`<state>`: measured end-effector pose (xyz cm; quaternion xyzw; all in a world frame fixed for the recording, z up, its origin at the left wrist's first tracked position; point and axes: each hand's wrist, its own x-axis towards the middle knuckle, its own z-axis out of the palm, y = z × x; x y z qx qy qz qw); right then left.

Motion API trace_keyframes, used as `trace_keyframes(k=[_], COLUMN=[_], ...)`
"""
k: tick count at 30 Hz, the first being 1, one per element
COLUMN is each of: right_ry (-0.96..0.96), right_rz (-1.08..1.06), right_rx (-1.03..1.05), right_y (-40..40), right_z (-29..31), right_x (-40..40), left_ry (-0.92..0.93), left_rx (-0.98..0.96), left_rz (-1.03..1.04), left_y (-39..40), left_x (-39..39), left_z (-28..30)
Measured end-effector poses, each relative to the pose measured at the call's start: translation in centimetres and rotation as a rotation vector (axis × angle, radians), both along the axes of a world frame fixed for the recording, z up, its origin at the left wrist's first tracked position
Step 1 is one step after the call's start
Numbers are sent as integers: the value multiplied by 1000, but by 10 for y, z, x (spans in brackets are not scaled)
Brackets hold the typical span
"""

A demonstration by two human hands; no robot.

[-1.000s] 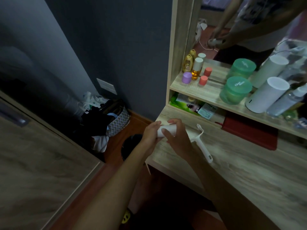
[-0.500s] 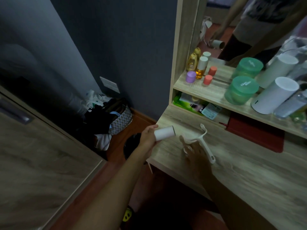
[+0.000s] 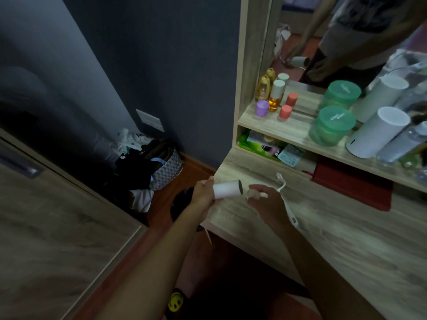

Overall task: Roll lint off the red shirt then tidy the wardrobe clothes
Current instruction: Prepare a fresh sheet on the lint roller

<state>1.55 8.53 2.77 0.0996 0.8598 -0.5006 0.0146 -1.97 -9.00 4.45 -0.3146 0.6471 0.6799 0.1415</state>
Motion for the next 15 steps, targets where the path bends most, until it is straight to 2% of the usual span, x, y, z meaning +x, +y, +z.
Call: trace_keyframes(k=[2,6,9,12,15], right_ry=[74,-8,164,187,177], right_rz=[35,70,-16,-83,27], right_rx=[31,65,117,108,75], right_y=[-5,-9,-22,-34,-40], right_z=[11,33,32,31,35], right_x=[-2,-4,-1,0,3], left_ry=[10,30,33,13,-15], left_rx=[-25,-49,-66,-29,46], left_rz=[-4,20,2,51,98], left_y=[3,11,16,23,26], left_x=[-3,-8,-9,-10,-13], left_z=[3,7,7,9,13])
